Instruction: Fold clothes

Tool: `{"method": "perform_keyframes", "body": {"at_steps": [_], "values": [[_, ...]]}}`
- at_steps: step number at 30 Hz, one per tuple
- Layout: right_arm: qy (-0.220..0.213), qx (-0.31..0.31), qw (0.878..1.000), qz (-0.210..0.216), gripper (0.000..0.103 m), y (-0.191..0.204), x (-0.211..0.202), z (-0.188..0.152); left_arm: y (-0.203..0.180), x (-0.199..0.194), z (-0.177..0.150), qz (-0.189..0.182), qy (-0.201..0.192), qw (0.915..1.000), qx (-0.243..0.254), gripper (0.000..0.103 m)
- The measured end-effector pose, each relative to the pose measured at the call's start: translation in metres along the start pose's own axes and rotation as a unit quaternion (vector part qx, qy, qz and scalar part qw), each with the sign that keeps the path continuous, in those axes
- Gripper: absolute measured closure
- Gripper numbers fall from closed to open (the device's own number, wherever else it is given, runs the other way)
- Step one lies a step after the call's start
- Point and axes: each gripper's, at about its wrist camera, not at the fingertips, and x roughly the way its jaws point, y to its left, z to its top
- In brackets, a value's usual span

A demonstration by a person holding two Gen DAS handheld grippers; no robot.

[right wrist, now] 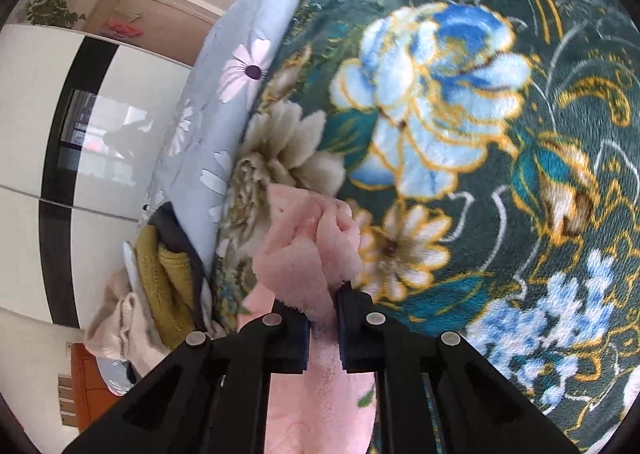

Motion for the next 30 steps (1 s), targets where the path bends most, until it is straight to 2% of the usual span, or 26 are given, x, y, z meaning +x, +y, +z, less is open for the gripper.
{"method": "perform_keyframes", "body": {"at_steps": [4,6,8,9,10,12,14,15,17,19,24,30], "values": [[-0.012,-0.038,0.997,0.066,0.093,0.029,-0.042,0.01,-0.062,-0.047,0.027,-0.078,-0.009,0.9944,0.07,0.09],[-0.017,-0.052,0.994,0.092,0.093,0.027,-0.066,0.007,-0.063,-0.08,0.023,-0.095,-0.02,0.9898,0.104,0.09],[-0.02,-0.066,0.991,0.115,0.093,0.015,-0.089,0.0,-0.045,-0.095,0.021,-0.07,-0.033,0.9874,0.138,0.09],[-0.017,-0.074,0.99,0.119,0.093,0.002,-0.096,-0.006,-0.033,-0.093,0.019,-0.045,-0.035,0.9867,0.152,0.089],[-0.011,-0.08,0.991,0.105,0.093,-0.014,-0.098,-0.012,-0.011,-0.085,0.013,-0.009,-0.025,0.9874,0.156,0.089],[0.02,-0.071,0.996,0.059,0.092,-0.052,-0.09,-0.025,0.047,-0.067,-0.004,0.064,0.011,0.9894,0.13,0.089],[0.039,-0.034,0.998,0.025,0.092,-0.086,-0.079,-0.039,0.092,-0.043,-0.011,0.11,0.039,0.9907,0.07,0.089],[0.043,-0.016,0.999,0.015,0.092,-0.1,-0.076,-0.045,0.104,-0.037,-0.013,0.118,0.043,0.9908,0.05,0.089],[0.05,0.017,0.999,-0.004,0.092,-0.124,-0.07,-0.056,0.107,-0.039,-0.016,0.109,0.033,0.9928,0.038,0.089],[0.047,0.02,0.999,-0.006,0.092,-0.125,-0.071,-0.055,0.107,-0.041,-0.017,0.104,0.026,0.9938,0.031,0.089],[0.044,-0.037,0.998,-0.014,0.092,-0.092,-0.079,-0.053,0.089,-0.046,-0.018,0.129,0.047,0.9894,0.049,0.084],[0.024,-0.095,0.995,-0.002,0.092,-0.045,-0.101,-0.07,0.107,-0.078,-0.035,0.11,0.072,0.9912,0.015,0.066]]}}
